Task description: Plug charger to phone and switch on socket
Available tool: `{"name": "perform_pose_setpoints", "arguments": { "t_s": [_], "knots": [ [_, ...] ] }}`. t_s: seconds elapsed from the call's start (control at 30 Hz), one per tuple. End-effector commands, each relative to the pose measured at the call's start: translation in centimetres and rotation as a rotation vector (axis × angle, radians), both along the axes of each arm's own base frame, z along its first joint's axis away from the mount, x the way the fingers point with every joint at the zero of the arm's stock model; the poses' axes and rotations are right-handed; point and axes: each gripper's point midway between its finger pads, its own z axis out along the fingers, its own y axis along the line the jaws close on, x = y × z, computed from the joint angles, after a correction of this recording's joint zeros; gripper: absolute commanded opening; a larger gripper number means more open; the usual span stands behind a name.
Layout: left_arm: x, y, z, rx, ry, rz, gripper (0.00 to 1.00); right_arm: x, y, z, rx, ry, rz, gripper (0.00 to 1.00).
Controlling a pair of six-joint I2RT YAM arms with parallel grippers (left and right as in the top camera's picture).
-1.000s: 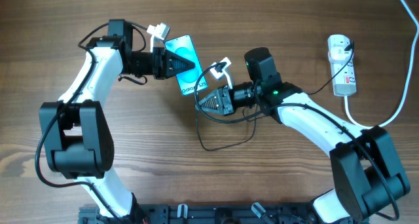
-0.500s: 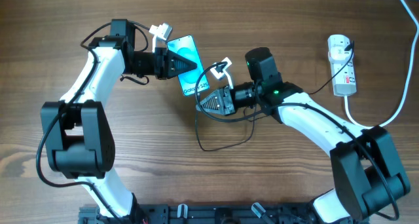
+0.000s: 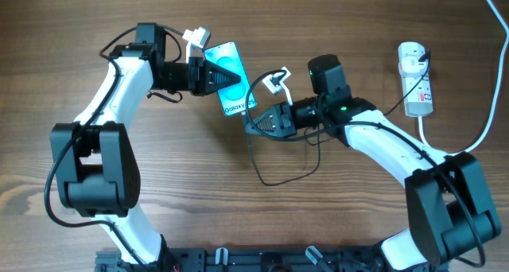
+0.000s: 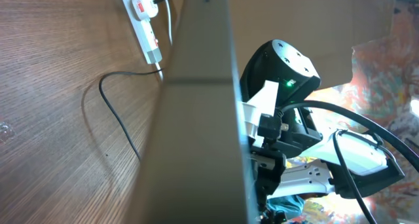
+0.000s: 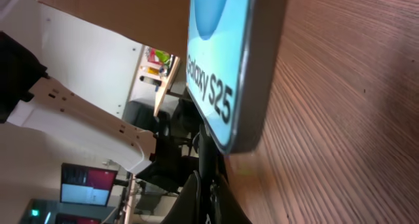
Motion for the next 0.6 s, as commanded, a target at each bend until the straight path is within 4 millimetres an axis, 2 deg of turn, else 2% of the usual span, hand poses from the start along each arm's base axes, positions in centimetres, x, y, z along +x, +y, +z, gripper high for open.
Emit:
{"name": "perform_pose_setpoints", "arguments": {
  "t_s": [0.0, 0.23, 0.4, 0.57],
  "knots": [
    [-0.7, -0.6, 0.7, 0.001, -0.023, -0.019, 0.04, 2.1, -1.2, 0.8, 0.001, -0.048, -0.067, 0.04],
    [-0.7, -0.6, 0.7, 0.000, -0.019, -0.018, 0.04, 2.1, -1.2, 0.8, 0.002, -0.049, -0.068, 0.04],
    [-0.7, -0.6, 0.7, 0.000, -0.021, -0.018, 0.04, 1.1, -1.2, 1.6, 0.051, -0.041, -0.010, 0.04],
    [-0.7, -0.6, 0.7, 0.000, -0.023, -0.018, 0.04, 0.8, -1.2, 1.6, 0.053, -0.029, -0.001, 0.04]
  ]
}}
